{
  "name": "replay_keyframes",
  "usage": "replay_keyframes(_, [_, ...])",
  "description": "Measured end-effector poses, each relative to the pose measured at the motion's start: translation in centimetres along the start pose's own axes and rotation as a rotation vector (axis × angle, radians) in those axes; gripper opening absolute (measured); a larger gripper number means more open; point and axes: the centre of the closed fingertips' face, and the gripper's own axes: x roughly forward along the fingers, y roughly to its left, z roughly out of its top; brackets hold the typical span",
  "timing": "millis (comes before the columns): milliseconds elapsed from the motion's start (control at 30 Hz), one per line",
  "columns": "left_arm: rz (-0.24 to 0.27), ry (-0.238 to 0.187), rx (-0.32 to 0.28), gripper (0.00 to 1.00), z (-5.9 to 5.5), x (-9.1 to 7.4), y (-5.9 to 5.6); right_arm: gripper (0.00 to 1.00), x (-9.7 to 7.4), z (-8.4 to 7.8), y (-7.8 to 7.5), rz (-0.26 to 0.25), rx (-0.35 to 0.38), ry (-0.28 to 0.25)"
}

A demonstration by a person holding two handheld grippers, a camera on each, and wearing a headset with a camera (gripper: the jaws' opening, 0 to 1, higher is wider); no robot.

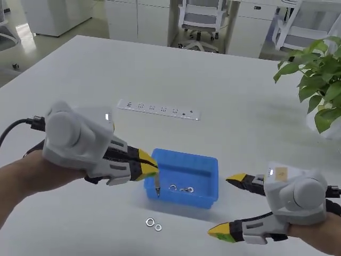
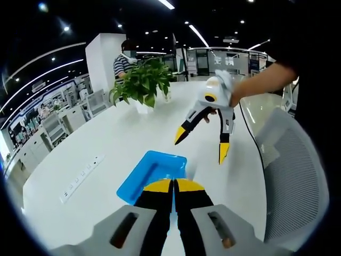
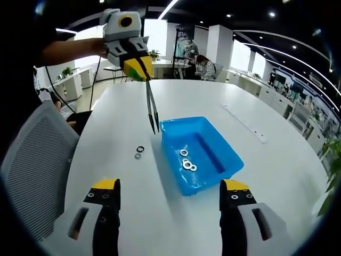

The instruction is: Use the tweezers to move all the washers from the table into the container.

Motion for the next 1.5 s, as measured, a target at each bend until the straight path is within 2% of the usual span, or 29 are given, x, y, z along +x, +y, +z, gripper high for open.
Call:
replay_keyframes(67, [-0.005, 0.014, -0.002, 0.05, -0.7, 0.1, -0.3, 0.78, 0.1, 0.0, 0.2, 0.004, 0.009, -0.002])
replay_keyframes(100, [-0.009, 0.025, -0.003, 0.05, -1.3, 0.2, -0.5, 0.83, 0.1, -0.1, 0.3, 0.003, 0.012, -0.003])
replay_keyframes(300, [-0.017, 0.046, -0.009, 0.05, -2.3, 0.5, -0.9, 0.86, 0.2, -0.2, 0.4, 0.004, 0.018, 0.000])
replay_keyframes(767, [-0.033, 0.072, -0.023, 0.05, -4.0, 1.0, -1.5, 0.91, 0.2, -0.4, 0.5, 0.006, 0.037, -0.011])
replay_keyframes(900, [-0.038, 0.081, -0.026, 0.05, -4.5, 1.2, -1.8, 0.92, 0.3, -0.6, 0.7, 0.011, 0.036, 0.001])
replay_keyframes(1300, [-0.036, 0.071, -0.034, 0.05, -4.1, 1.2, -1.7, 0.92, 0.4, -0.7, 0.7, 0.016, 0.037, 0.004])
replay_keyframes(1500, [-0.044, 0.079, -0.034, 0.05, -4.3, 1.3, -2.0, 0.92, 0.4, -0.9, 0.9, 0.020, 0.038, 0.009])
